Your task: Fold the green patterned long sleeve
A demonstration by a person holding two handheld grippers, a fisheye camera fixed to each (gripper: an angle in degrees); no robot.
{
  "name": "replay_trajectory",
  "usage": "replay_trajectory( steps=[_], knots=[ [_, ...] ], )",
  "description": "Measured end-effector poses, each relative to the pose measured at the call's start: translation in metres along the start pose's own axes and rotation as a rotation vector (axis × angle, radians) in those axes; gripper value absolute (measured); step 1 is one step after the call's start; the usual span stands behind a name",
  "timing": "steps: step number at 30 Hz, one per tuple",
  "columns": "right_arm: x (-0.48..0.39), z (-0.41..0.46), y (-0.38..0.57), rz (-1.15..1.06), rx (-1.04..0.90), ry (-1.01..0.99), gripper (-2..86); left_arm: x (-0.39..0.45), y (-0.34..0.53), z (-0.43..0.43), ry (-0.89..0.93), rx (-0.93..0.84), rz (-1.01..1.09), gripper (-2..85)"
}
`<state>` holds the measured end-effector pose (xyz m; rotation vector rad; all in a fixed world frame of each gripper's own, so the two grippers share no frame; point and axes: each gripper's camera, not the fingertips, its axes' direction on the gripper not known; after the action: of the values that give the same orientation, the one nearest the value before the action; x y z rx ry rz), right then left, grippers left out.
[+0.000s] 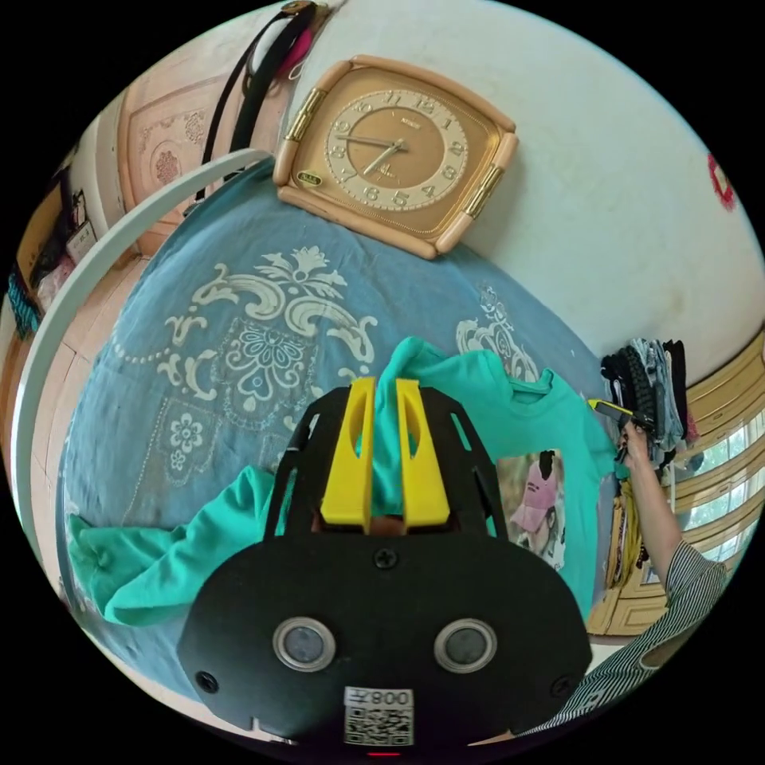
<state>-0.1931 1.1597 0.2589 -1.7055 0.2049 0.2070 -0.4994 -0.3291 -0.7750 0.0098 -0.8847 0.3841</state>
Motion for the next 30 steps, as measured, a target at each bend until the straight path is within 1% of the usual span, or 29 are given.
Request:
replay_trajectory(
  steps=[2, 4, 8, 10, 11, 13, 14, 17, 19, 21, 23, 25, 28, 30],
  knots=[
    [0.005, -0.02, 0.021, -0.012, 0.055, -0.069, 0.0, -0.007, 0.026, -0.028, 0.046, 0.035, 0.009, 7.4],
    [0.004, -0.036, 0.046, -0.03, 0.093, -0.091, 0.0, -0.011, 0.051, -0.044, 0.063, 0.031, 0.029, 8.3],
    [0.002, -0.052, 0.111, -0.068, 0.063, -0.088, 0.1, -0.02, 0.102, -0.051, -0.055, -0.055, 0.054, 9.1],
    [0.002, -0.052, 0.133, -0.075, 0.026, -0.033, 0.3, -0.025, 0.111, -0.045, -0.103, -0.083, 0.063, 8.4],
    [0.003, -0.052, 0.144, -0.077, 0.008, -0.024, 0.4, -0.026, 0.111, -0.036, -0.156, -0.118, 0.06, 7.2],
    [0.005, -0.05, 0.153, -0.081, -0.029, -0.013, 0.5, -0.031, 0.107, -0.023, -0.189, -0.157, 0.005, 4.7],
    [0.006, -0.047, 0.158, -0.075, -0.051, 0.021, 0.5, -0.031, 0.105, -0.02, -0.222, -0.159, -0.022, 3.2],
    [0.014, -0.048, 0.162, -0.053, -0.063, 0.006, 0.2, -0.024, 0.097, -0.026, -0.305, -0.123, -0.003, 1.2],
    [0.018, -0.044, 0.162, -0.061, -0.089, 0.05, -0.1, -0.024, 0.092, -0.03, -0.307, -0.108, -0.002, 0.7],
    [0.023, -0.042, 0.163, -0.059, -0.091, 0.039, -0.2, -0.024, 0.091, -0.031, -0.318, -0.092, -0.008, 0.5],
    [0.029, -0.046, 0.166, -0.056, -0.091, 0.049, -0.3, -0.026, 0.095, -0.024, -0.368, -0.111, -0.025, 0.3],
    [0.033, -0.049, 0.17, -0.037, -0.087, 0.038, -0.3, -0.031, 0.104, -0.025, -0.339, -0.112, -0.057, 0.3],
    [0.041, -0.062, 0.182, 0.0, -0.057, 0.01, -0.2, -0.024, 0.123, -0.048, -0.287, -0.028, -0.081, 0.4],
    [0.047, -0.077, 0.194, 0.033, -0.02, -0.02, -0.1, -0.013, 0.136, -0.062, -0.21, 0.006, -0.054, 0.6]
  ],
)
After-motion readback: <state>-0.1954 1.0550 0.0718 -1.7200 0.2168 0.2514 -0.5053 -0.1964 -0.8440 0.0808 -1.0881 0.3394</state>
